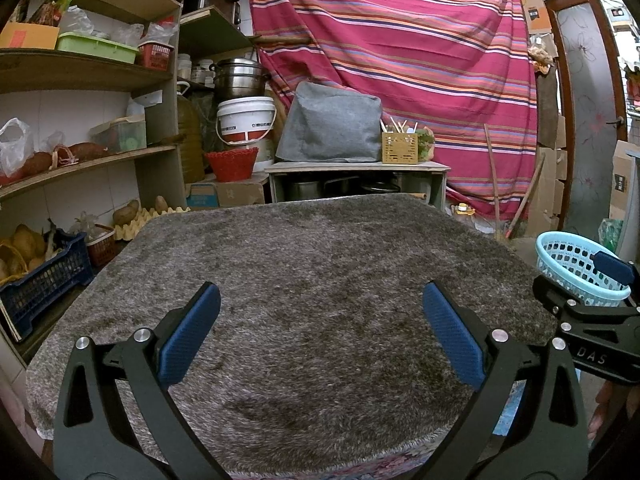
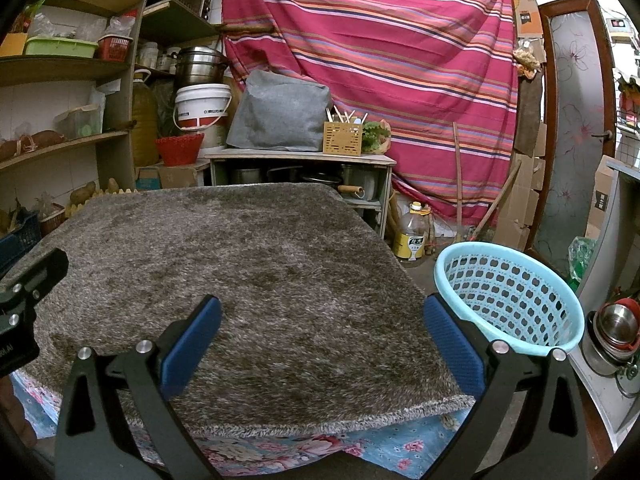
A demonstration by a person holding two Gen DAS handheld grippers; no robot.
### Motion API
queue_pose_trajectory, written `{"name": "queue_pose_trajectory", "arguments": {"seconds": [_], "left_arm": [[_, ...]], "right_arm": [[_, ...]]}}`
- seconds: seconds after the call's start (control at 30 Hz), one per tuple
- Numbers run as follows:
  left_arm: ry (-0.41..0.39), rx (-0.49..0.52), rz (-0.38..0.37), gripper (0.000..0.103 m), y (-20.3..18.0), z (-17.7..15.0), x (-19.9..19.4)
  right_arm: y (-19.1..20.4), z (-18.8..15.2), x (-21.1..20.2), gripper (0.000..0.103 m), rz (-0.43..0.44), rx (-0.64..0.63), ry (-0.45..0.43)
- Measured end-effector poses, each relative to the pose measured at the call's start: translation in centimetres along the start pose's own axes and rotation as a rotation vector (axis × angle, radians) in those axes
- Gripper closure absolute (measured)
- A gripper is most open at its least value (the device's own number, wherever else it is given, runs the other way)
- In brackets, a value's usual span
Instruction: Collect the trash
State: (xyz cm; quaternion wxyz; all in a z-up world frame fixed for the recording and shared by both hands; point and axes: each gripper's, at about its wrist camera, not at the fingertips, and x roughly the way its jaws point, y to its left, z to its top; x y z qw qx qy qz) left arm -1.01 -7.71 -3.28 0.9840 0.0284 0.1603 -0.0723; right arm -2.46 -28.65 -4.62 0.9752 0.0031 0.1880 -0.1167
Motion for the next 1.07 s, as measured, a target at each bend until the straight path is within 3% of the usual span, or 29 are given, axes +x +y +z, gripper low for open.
{"name": "queue_pose_trajectory", "arguments": {"seconds": [1.07], "left_arm": [[-0.005,-0.009,0.013,0.005,0.53,0.61,-0.26]], "right_arm": [[-0.14,-0.27,0.27,0.004,-0.003,0.000,0.006]]}}
